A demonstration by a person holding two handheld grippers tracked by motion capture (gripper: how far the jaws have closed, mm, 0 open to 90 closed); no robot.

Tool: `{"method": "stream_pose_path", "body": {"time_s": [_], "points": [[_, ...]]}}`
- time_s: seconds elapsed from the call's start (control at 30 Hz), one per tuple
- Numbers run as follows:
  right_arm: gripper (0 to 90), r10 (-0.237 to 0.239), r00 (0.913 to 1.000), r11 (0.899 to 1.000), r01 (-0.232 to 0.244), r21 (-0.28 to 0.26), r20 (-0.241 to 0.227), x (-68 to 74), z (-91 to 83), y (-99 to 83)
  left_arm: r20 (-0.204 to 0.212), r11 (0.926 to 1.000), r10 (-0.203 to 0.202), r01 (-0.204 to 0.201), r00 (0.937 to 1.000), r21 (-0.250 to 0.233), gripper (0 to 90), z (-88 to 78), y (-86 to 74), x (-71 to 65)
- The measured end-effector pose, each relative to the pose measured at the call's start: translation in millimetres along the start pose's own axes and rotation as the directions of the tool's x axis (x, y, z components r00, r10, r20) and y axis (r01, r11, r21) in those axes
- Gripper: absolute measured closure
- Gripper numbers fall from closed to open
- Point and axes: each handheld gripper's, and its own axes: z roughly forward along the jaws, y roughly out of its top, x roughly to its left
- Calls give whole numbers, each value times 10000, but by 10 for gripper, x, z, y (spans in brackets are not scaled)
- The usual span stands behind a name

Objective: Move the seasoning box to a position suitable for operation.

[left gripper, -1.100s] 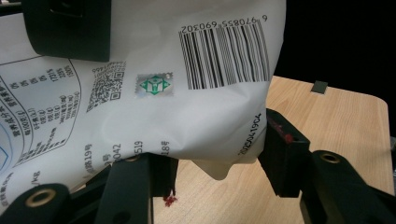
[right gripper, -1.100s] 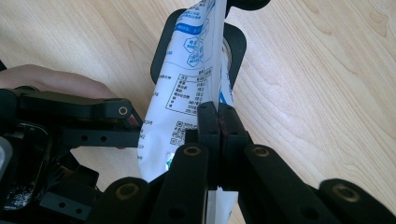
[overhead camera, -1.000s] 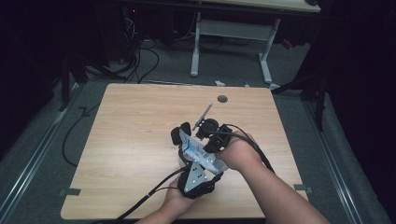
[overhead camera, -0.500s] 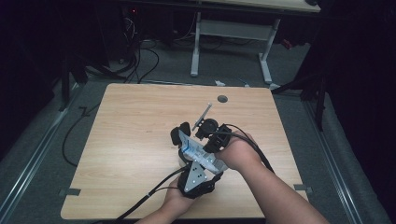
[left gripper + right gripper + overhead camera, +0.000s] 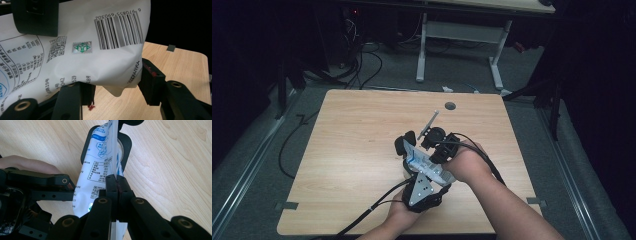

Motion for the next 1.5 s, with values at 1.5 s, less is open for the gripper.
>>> {"method": "stream_pose_path", "body": {"time_s": [1.5], "points": [[900, 63, 9999, 10000, -63, -37, 81, -46, -3, -32, 40, 10000, 84, -84, 10000, 47, 536, 40, 4, -16]]}}
